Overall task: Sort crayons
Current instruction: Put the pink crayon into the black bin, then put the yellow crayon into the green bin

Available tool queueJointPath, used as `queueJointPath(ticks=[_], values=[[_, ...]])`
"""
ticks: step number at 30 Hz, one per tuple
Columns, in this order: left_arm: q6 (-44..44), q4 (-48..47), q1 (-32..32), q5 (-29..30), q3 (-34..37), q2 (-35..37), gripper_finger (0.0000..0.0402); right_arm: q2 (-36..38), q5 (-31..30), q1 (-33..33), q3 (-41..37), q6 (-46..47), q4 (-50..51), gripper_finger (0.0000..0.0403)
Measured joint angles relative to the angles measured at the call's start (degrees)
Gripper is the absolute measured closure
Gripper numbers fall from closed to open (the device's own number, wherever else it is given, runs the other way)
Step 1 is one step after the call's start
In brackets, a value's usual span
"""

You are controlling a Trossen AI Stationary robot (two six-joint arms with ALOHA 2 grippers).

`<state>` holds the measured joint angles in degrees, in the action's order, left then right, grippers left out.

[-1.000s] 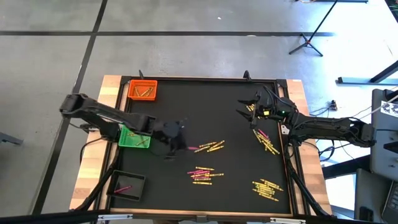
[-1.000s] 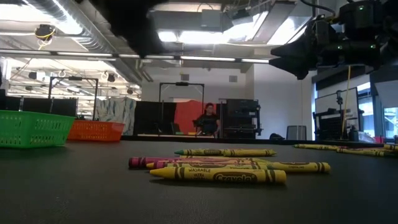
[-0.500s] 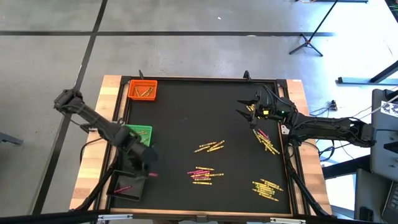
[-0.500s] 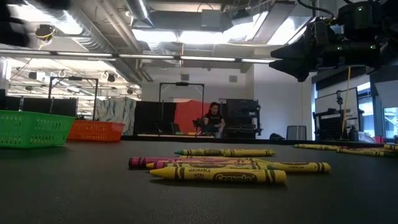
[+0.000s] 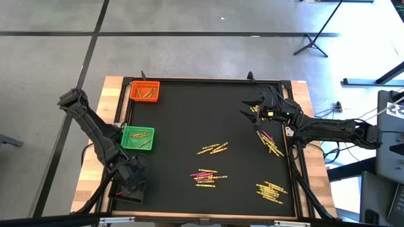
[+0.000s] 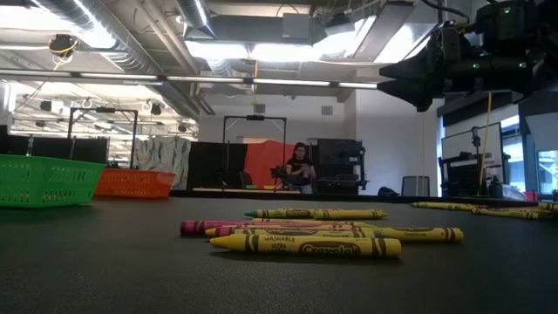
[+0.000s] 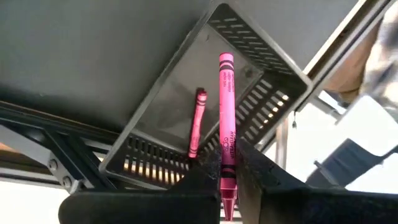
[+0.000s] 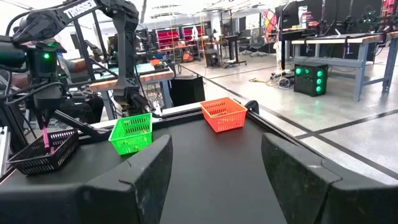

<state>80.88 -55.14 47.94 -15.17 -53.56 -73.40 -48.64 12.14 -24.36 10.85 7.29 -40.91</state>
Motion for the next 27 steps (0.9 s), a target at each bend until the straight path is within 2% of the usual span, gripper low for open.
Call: queueJointPath(ticks=[6,12,16,24,27], values=[[3.72,-0.47,0.32,3.53,0.00,-0.27,0.0374,0.00,-0.08,0.00,0.00,-0.50,1.31,0.0157],[5.96,-0.62,0.32,-1.94,0.00,-0.27,0.0327,0.00,-0.09,0.00,0.00,-0.49,1.98,0.0157],[5.03,-0.59,-1.31,-3.84,0.00,-0.09,0.0315,0.00,-0.28,0.00,0.00,-0.52,1.43,0.0157],[-12.55,8.26,-12.91,8.00,0.00,0.23,0.0319,0.00,-1.04,0.00,0.00,-2.96,3.42,0.0157],[-22.20,12.83,-17.85,13.16,0.00,0.23,0.0319,0.00,-1.02,0.00,0.00,-2.86,4.13,0.0157]])
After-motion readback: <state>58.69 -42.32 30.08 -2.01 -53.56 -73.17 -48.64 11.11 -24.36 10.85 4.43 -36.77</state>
